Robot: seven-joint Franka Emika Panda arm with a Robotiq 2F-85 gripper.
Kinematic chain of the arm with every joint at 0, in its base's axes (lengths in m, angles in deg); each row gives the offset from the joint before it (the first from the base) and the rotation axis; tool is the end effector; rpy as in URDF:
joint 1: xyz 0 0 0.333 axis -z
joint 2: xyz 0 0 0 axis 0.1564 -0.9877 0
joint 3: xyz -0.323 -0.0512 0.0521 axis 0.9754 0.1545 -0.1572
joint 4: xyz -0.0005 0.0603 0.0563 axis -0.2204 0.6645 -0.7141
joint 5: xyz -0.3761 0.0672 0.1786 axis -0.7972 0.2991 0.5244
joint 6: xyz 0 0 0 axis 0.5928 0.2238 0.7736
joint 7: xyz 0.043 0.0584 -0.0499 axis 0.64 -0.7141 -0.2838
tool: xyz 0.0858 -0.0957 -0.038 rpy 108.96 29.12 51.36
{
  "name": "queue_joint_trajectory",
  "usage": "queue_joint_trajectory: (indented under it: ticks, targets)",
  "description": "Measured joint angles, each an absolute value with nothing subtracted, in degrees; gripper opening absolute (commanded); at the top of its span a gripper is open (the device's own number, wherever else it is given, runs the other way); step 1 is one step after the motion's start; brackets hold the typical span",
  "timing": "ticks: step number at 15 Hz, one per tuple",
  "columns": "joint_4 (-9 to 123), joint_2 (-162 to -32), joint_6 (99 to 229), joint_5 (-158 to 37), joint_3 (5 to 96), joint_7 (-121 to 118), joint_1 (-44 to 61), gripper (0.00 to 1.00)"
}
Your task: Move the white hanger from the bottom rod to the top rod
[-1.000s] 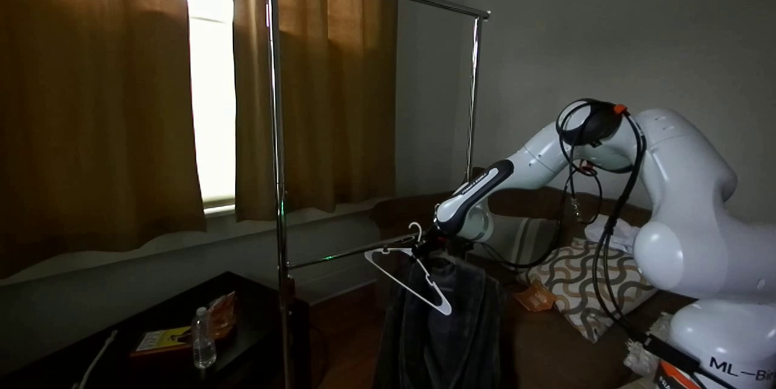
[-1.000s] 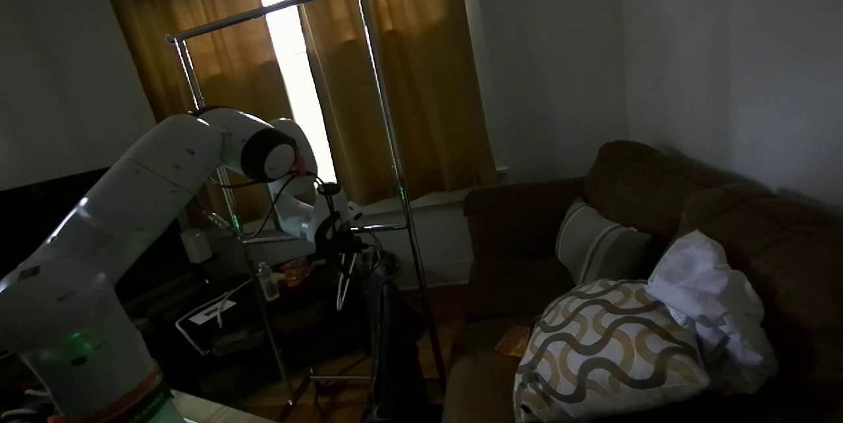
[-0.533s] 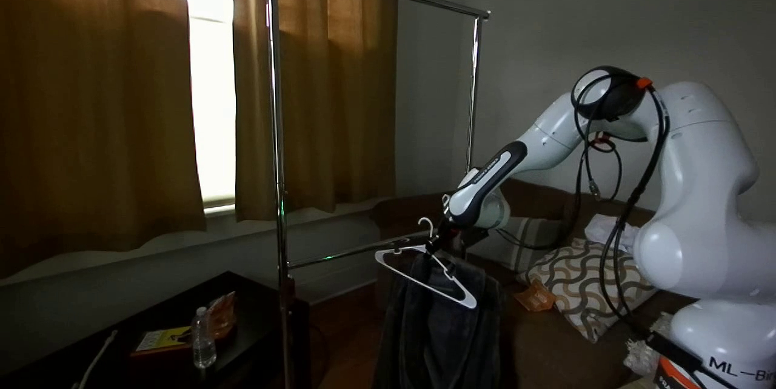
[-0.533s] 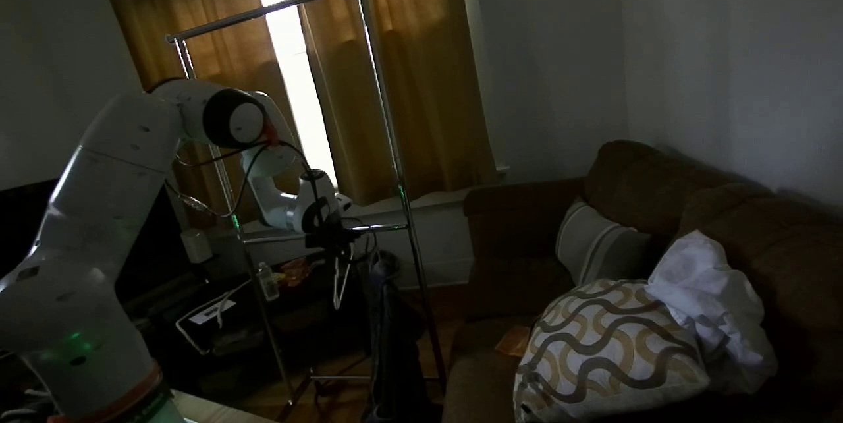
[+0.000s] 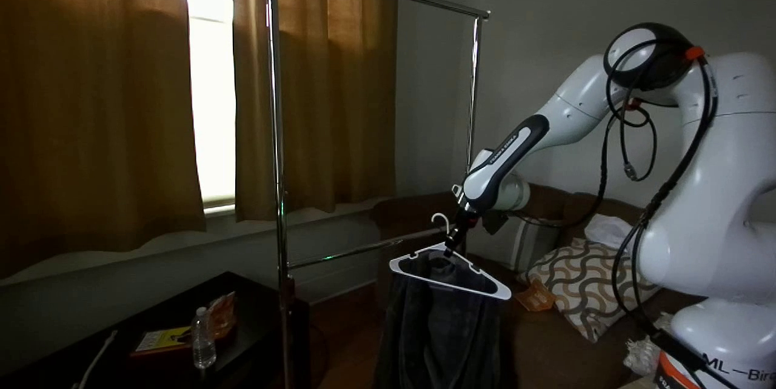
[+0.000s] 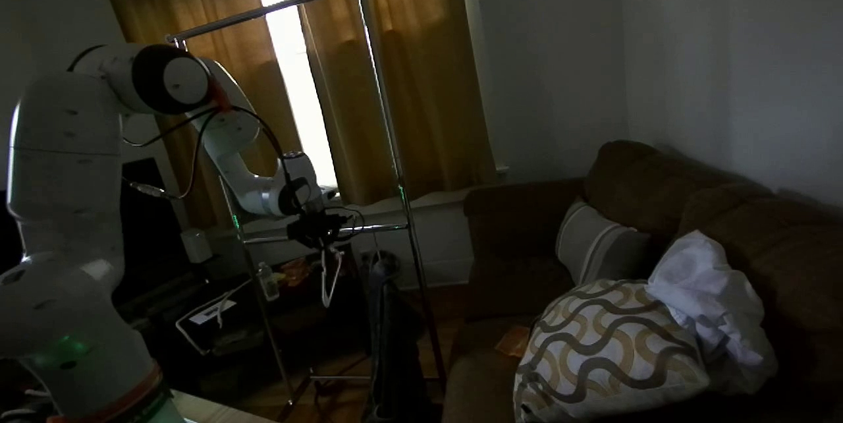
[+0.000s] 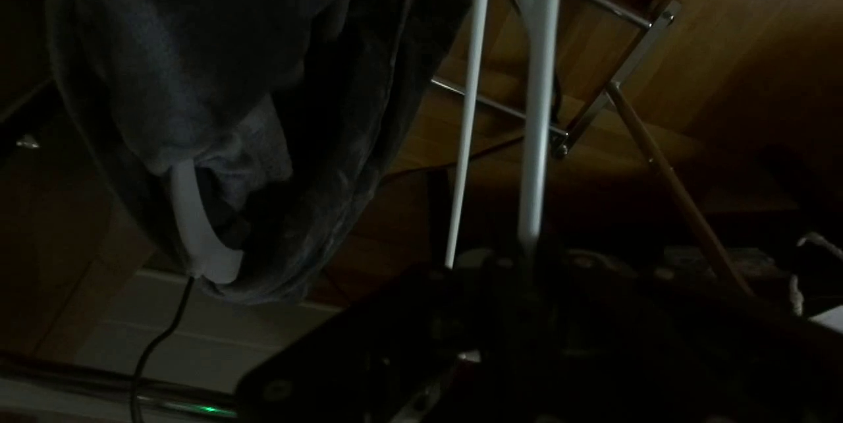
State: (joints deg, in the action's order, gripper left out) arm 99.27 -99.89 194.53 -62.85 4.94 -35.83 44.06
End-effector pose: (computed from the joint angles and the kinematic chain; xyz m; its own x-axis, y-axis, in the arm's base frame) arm 0.5621 0.0763 0.2192 0.7445 0.5788 0.3329 0.6144 -0.7890 -0.0022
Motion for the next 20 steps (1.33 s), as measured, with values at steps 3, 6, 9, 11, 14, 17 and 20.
queue_joint_trajectory:
  ticks: [3,6,9,11,14,17,20]
  targets:
    - [101.6,-94.1,189.5,-59.5,0.5,-39.2,49.2,0.02]
    - [101.9,-88.3,184.7,-53.5,-3.4,-45.2,53.4,0.02]
    - [101.3,-82.5,179.6,-45.3,-5.3,-53.3,55.4,0.02]
    - [100.5,-78.5,175.2,-40.6,-5.2,-57.9,55.6,0.08]
    - [100.2,-74.2,172.2,-38.1,-4.9,-59.9,55.6,0.08]
    - [100.3,-73.8,171.9,-38.1,-4.9,-60.0,55.6,0.02]
    - [99.0,-75.2,172.3,-37.9,4.7,-60.4,45.0,0.02]
